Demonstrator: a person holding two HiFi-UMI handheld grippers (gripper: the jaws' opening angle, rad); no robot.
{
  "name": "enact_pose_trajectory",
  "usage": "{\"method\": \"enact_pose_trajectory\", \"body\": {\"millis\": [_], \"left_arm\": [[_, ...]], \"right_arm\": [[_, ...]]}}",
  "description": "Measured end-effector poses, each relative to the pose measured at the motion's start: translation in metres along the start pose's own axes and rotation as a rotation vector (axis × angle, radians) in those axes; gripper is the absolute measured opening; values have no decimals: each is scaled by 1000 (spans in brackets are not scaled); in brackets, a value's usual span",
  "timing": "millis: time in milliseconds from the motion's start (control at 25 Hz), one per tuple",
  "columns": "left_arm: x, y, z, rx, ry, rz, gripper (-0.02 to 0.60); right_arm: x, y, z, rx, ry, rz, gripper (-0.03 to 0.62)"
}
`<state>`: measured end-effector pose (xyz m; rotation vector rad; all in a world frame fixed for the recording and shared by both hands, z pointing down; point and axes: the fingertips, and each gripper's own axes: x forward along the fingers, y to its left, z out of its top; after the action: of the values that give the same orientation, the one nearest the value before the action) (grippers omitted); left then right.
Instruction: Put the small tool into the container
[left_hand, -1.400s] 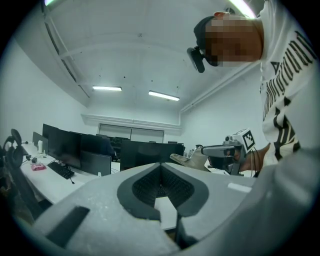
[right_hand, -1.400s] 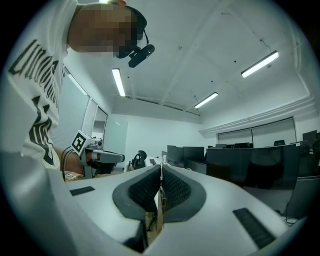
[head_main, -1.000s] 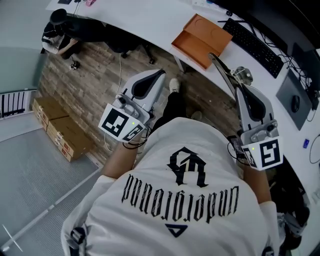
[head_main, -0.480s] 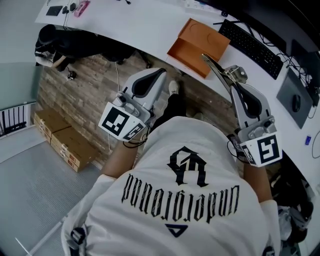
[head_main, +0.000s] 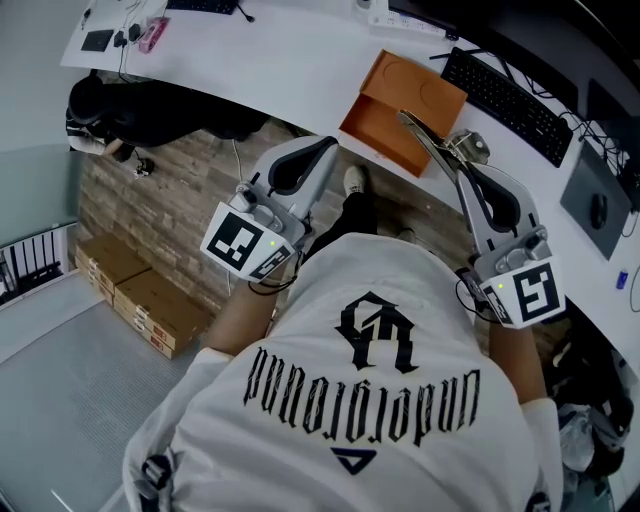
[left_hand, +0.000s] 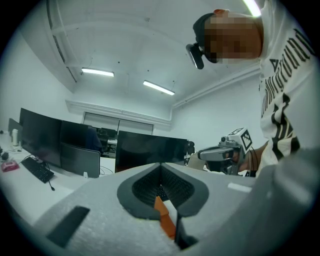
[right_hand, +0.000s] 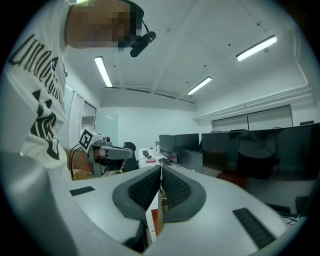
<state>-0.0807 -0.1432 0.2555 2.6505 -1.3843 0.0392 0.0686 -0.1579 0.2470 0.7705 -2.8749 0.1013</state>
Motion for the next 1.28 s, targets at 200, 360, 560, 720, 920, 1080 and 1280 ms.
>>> {"method": "enact_pose_trajectory", "body": {"millis": [200,360,560,720,920,1080,1280], "left_arm": [[16,24,0,-9,23,-49,15],[30,44,-5,-16,41,-91,15],[45,73,-14,-14,85,-162,15],[55,94,-16,-4,105,-225,15],[64,106,-21,11,135,-319,15],[76,115,-31,2,162,-351,15],[95,115,-43,-3,185,-367,15]], "right_arm": [[25,-7,0,13,23,2,23],[47,-16,-5,16,52,-4,23],[73,-26,-14,44,92,-44,23],[91,-32,-20,43,103,-77,23],[111,-34,-23,42,114,-111,23],[121,-39,-35,57,137,-114,23],[127,-47,-60,96,164,-90,23]]}}
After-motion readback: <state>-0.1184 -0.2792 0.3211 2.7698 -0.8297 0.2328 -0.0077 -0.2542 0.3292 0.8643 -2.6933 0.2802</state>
